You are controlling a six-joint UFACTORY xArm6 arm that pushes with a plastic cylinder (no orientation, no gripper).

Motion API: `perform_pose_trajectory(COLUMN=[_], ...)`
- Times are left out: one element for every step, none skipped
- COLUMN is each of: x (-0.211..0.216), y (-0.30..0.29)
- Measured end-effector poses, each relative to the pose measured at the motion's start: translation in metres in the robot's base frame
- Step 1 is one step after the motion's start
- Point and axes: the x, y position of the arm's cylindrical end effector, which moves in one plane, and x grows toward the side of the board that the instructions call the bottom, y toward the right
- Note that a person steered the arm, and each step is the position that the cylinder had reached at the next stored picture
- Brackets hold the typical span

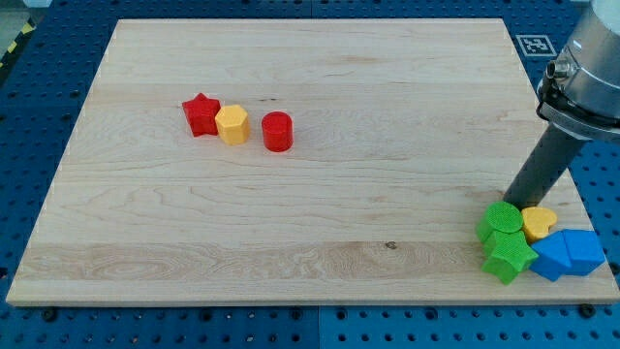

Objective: Move your arm to the red star

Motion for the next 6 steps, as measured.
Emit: perform_pose_trajectory(x=[-0.014,-0.048,-0.071,-0.112,-0.155,-0.187], y=[0.009,0.003,-0.055,-0.138,-0.212,-0.290])
